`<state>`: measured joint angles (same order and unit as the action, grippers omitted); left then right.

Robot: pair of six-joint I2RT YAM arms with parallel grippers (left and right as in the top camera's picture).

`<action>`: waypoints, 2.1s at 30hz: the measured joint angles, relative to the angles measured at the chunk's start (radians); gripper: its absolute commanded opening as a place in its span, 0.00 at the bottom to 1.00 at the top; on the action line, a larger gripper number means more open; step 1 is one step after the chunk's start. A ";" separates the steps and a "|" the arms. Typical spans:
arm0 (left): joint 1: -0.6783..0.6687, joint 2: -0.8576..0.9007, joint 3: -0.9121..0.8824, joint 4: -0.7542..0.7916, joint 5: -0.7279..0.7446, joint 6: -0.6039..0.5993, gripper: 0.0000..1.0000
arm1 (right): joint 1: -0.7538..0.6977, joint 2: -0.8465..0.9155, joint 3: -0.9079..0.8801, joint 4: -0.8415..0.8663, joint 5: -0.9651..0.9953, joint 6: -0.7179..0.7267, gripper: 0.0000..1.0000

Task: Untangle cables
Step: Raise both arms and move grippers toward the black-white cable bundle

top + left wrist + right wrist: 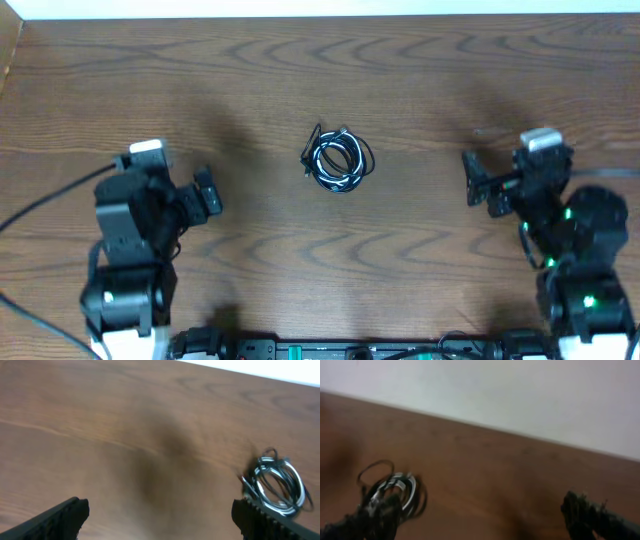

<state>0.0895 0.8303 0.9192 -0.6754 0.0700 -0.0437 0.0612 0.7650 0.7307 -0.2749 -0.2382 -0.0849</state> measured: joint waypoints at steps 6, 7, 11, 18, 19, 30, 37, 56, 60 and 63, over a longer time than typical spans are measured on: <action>0.000 0.186 0.206 -0.172 0.041 0.000 0.98 | 0.000 0.192 0.229 -0.225 -0.068 -0.004 0.99; 0.000 0.214 0.241 -0.195 0.048 0.000 0.98 | 0.000 0.222 0.265 -0.262 -0.079 -0.004 0.99; 0.000 0.340 0.400 -0.321 0.105 0.000 0.98 | 0.000 0.335 0.408 -0.394 -0.113 -0.003 0.99; 0.000 0.541 0.589 -0.451 0.187 0.000 0.98 | 0.000 0.472 0.586 -0.514 -0.151 -0.003 0.99; 0.000 0.560 0.590 -0.451 0.190 0.000 0.98 | 0.000 0.480 0.589 -0.514 -0.155 -0.003 0.99; -0.009 0.728 0.591 -0.441 0.291 0.005 0.96 | 0.000 0.505 0.590 -0.513 -0.254 0.027 0.99; -0.132 0.747 0.591 -0.417 0.285 0.014 0.95 | 0.000 0.536 0.592 -0.520 -0.249 0.052 0.99; -0.324 0.816 0.591 -0.254 0.182 -0.170 0.94 | 0.000 0.747 0.592 -0.522 -0.221 0.138 0.98; -0.338 0.893 0.591 -0.224 0.179 -0.183 0.95 | 0.000 0.747 0.592 -0.526 -0.221 0.139 0.98; -0.353 0.943 0.591 -0.206 0.178 -0.190 0.94 | 0.000 0.752 0.592 -0.526 -0.221 0.139 0.98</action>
<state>-0.2634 1.7733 1.5097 -0.8810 0.2481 -0.2333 0.0616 1.5173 1.3231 -0.8005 -0.4595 0.0540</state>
